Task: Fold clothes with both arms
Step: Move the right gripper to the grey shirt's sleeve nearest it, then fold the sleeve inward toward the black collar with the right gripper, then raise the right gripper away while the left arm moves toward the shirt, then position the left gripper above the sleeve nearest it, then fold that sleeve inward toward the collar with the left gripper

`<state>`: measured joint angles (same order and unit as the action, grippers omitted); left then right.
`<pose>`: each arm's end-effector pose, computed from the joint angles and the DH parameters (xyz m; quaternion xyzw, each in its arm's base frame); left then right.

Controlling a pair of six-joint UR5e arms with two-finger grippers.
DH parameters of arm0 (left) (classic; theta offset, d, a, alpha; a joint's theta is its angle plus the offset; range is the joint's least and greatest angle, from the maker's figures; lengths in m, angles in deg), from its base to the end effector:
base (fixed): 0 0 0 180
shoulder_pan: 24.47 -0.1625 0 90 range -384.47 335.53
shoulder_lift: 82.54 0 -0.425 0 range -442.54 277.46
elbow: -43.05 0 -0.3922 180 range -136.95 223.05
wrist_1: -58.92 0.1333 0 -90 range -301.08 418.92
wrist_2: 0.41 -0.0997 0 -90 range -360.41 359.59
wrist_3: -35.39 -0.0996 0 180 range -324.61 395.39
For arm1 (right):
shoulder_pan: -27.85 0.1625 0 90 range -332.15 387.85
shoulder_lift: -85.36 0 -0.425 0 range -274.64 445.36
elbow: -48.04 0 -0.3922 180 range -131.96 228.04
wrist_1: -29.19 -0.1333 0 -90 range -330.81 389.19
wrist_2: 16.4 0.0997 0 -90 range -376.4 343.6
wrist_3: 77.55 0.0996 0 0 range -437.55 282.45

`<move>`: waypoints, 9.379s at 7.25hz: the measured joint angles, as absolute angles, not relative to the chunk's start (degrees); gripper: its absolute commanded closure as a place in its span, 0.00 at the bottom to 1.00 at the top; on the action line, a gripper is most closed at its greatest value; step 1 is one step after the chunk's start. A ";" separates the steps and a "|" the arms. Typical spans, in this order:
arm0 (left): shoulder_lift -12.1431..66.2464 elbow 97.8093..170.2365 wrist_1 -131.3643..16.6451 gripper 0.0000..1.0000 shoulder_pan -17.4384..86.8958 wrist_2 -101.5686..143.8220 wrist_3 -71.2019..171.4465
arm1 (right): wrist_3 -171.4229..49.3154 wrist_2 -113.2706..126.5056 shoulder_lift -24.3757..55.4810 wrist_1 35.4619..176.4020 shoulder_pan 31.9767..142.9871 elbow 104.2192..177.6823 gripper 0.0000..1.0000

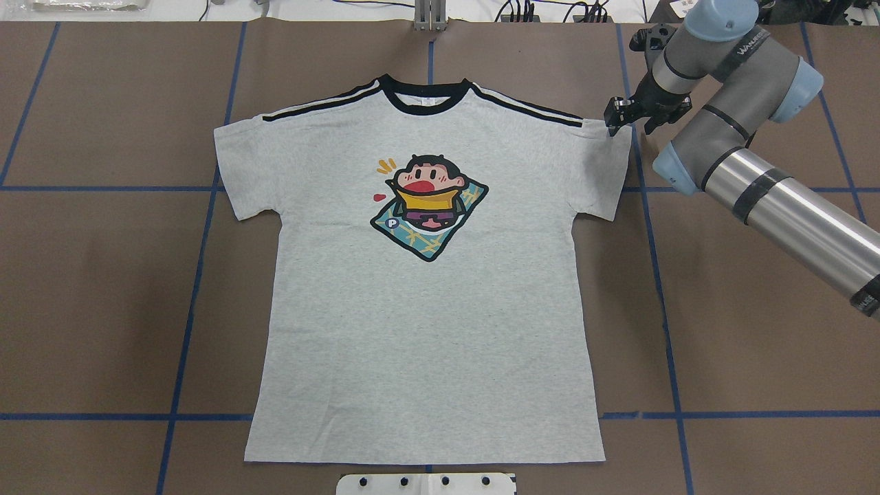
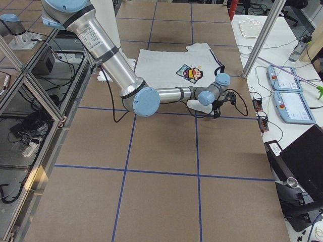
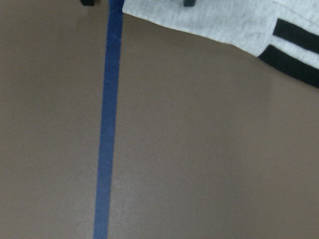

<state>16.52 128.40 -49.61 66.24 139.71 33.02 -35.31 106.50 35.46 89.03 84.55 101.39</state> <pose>-0.0640 -0.5739 0.5720 0.1912 0.4101 0.0971 0.8865 -0.3700 -0.7076 0.4784 0.0531 -0.3841 -0.0101 0.9217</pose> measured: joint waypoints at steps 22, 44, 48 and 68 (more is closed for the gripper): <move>16.50 127.30 -49.56 0.00 66.32 139.69 33.26 | -12.52 90.95 50.73 93.15 71.11 102.31 0.97; 37.54 108.08 -75.97 0.22 29.18 113.42 90.98 | -40.94 106.87 35.04 132.65 87.62 135.81 0.01; 39.98 105.20 -75.71 0.26 29.06 109.15 87.36 | -40.43 106.77 35.00 132.47 87.43 135.71 0.01; 42.22 104.84 -74.25 1.00 28.36 109.28 86.79 | -40.30 106.65 34.69 132.40 87.44 135.38 0.01</move>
<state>42.22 104.84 -74.25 28.36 109.28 86.79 -40.30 106.65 34.69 132.40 87.44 135.38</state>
